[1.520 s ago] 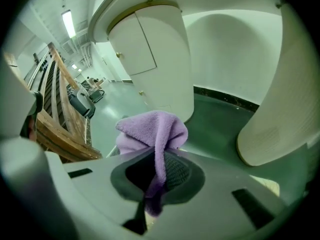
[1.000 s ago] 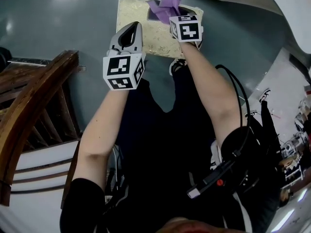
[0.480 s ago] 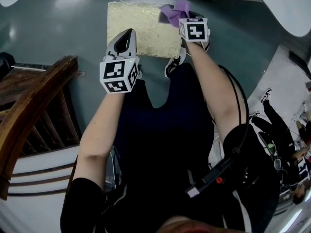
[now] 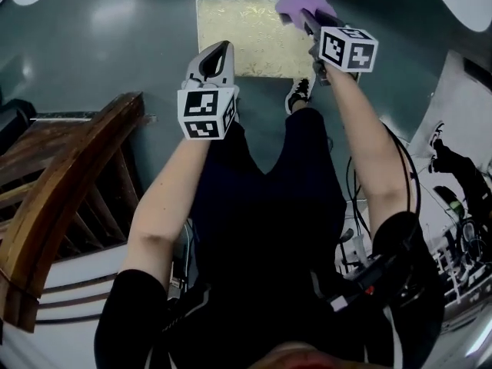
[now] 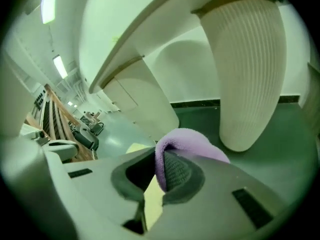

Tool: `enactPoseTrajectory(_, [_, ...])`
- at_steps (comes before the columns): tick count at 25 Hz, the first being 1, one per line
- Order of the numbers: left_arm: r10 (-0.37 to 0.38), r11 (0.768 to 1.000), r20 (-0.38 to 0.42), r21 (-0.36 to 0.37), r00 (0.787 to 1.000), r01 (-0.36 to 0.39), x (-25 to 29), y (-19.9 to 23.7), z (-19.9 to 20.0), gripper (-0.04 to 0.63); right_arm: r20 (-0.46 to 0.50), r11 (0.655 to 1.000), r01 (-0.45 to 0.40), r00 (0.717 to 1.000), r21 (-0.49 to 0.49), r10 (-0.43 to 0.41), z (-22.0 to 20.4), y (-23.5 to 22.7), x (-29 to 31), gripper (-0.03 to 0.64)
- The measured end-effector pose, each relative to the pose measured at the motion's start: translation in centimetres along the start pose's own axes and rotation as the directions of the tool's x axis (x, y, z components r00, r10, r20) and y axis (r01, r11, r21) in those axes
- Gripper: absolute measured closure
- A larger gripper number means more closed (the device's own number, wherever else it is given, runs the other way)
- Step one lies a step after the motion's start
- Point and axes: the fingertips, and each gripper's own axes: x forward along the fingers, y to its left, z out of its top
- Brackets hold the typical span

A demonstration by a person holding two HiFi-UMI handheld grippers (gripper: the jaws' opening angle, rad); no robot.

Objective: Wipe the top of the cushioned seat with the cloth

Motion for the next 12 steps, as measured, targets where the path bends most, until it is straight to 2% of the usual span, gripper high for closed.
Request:
enactPoseTrajectory(6, [0.018, 0.999, -0.009, 0.027, 1.000, -0.018, -5.2, 7.7, -0.2, 0.591, 0.023, 0.988, -0.055, 0.998, -0.142, 0.059, 0.4, 12.2, 3.0, 0.594])
enactPoseTrajectory(12, [0.045, 0.999, -0.006, -0.001, 0.999, -0.045, -8.8, 12.5, -2.3, 0.591, -0.041, 0.967, -0.141, 0.990, -0.212, 0.136, -2.3, 21.5, 9.0, 0.594])
